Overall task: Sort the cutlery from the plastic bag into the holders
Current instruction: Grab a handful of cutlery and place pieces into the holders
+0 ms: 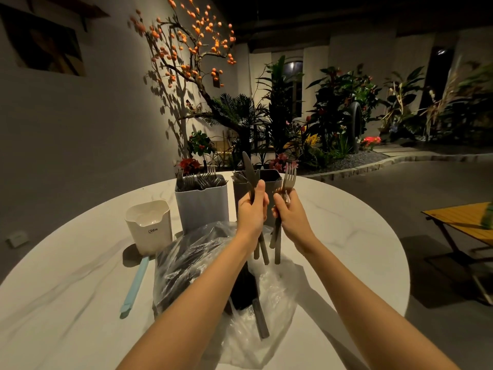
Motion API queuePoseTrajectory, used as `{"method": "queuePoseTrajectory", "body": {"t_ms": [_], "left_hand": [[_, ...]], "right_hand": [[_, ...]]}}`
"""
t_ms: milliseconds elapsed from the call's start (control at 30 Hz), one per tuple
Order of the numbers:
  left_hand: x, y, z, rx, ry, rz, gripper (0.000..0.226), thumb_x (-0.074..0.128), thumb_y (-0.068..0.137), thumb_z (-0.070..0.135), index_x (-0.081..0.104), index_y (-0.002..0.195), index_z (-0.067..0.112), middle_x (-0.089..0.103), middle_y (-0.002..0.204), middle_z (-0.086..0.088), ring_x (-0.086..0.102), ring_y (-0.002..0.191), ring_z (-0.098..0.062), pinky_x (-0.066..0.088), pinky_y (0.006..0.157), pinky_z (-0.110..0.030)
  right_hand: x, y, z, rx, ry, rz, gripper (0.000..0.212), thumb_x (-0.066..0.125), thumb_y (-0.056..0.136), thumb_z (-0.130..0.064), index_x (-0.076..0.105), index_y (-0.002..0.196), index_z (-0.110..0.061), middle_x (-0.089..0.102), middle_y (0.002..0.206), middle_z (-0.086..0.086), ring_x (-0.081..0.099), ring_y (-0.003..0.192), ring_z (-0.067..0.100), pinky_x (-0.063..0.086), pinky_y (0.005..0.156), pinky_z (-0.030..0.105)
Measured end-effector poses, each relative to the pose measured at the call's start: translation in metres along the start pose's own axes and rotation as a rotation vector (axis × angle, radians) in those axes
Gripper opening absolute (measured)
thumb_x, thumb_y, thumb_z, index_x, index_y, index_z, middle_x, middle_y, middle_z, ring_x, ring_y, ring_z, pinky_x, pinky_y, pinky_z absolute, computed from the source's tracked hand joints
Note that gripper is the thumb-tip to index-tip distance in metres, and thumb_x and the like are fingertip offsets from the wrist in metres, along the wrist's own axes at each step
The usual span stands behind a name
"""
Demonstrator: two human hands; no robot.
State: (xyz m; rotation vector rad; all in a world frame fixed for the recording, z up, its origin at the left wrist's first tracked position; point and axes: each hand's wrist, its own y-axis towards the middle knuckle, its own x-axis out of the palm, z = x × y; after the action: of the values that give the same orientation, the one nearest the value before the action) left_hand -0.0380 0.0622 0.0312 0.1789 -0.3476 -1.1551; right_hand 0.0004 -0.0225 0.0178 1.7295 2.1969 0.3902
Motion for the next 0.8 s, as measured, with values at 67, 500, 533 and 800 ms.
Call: {"method": "queuePoseTrajectory", "body": {"t_ms": [67, 500, 533, 800], "left_hand": [[0.000, -0.003, -0.010, 0.025, 0.021, -0.004, 0.038, 0.046, 0.098, 0.041, 0.053, 0.073, 0.014, 0.046, 0.054, 0.008, 0.045, 0.048, 0.000, 0.041, 0.052, -0.010], [-0.018, -0.022, -0.040, 0.034, 0.199, -0.050, 0.034, 0.042, 0.094, 0.048, 0.051, 0.103, 0.017, 0.049, 0.060, 0.006, 0.046, 0.052, -0.004, 0.041, 0.051, -0.019], [-0.017, -0.022, -0.037, 0.028, 0.198, -0.040, 0.030, 0.042, 0.094, 0.050, 0.043, 0.108, 0.023, 0.048, 0.063, 0.002, 0.044, 0.053, -0.005, 0.039, 0.051, -0.019], [-0.021, -0.020, -0.047, -0.036, 0.184, -0.087, 0.026, 0.028, 0.106, 0.033, 0.047, 0.111, 0.016, 0.045, 0.078, 0.002, 0.044, 0.070, -0.008, 0.041, 0.061, -0.021]], "right_hand": [[0.002, -0.004, 0.005, -0.034, -0.030, -0.027, 0.021, 0.043, 0.102, -0.026, 0.047, 0.121, -0.017, 0.061, 0.099, -0.003, 0.060, 0.088, 0.009, 0.054, 0.076, 0.023], [0.000, -0.017, 0.018, -0.040, -0.092, -0.049, 0.032, 0.041, 0.103, -0.019, 0.036, 0.134, -0.017, 0.056, 0.116, -0.002, 0.058, 0.107, 0.013, 0.049, 0.098, 0.035], [0.001, -0.017, 0.017, -0.053, -0.097, -0.042, 0.031, 0.041, 0.103, -0.018, 0.036, 0.133, -0.017, 0.057, 0.107, -0.005, 0.059, 0.099, 0.009, 0.049, 0.096, 0.034], [0.008, -0.017, 0.030, -0.084, -0.253, -0.102, 0.024, 0.046, 0.101, -0.020, 0.054, 0.122, -0.011, 0.061, 0.102, -0.003, 0.059, 0.097, 0.011, 0.047, 0.083, 0.017]]}}
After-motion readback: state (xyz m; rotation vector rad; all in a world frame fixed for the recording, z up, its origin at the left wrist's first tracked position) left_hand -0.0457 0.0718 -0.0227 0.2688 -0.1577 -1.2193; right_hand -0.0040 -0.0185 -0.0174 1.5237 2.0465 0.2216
